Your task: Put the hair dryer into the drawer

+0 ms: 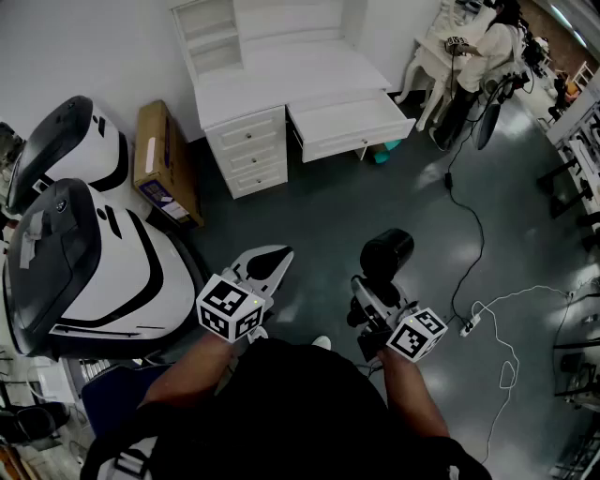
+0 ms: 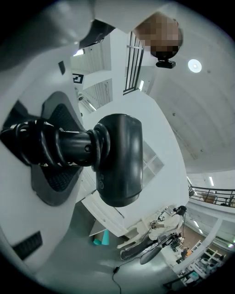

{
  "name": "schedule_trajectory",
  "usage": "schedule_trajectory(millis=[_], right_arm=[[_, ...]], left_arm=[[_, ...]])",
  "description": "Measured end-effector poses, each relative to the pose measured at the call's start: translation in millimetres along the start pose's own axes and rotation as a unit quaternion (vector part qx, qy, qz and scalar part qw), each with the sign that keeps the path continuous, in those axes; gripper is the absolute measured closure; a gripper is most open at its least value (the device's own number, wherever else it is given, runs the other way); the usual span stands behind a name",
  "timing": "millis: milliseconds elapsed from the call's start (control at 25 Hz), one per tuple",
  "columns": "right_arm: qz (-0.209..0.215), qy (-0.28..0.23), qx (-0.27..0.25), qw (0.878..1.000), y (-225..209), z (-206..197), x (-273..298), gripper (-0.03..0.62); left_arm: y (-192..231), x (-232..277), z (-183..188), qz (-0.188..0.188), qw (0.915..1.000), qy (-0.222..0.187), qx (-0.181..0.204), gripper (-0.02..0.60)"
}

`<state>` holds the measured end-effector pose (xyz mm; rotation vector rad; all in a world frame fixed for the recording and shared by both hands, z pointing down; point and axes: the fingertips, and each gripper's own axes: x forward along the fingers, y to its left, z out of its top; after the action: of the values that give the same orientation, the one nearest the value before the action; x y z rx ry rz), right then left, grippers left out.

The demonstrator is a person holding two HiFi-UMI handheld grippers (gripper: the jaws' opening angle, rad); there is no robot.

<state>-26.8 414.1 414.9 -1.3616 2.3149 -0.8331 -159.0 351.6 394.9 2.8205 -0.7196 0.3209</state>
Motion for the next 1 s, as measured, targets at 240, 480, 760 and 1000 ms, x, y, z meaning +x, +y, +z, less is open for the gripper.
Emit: schedule_trajectory(millis=[240,480,760,1000], right_arm=[[-0.001,0.001,-0.003,1.000,-1,0,-1,0.350],[-0.004,0.003,-0.006,1.000,-3,-1,-2,0.350],[0.019,-0.005,0.011,1.000,-1,5,-8,0.349],[0.009,0.020,-0.004,1.000,-7,-2,-11,0.350]], left_arm=[[-1,2,-4,0.003,1.0000,0.007,-0.003,0.572],[-1,3,-6,0.003,1.0000,0.005,-0.004,0.572],[-7,6,-9,0.006,0.9999,0.007,-0.006,0.572],[-11,8,-12,0.013,0.9999,0.005,-0.009,0.572]])
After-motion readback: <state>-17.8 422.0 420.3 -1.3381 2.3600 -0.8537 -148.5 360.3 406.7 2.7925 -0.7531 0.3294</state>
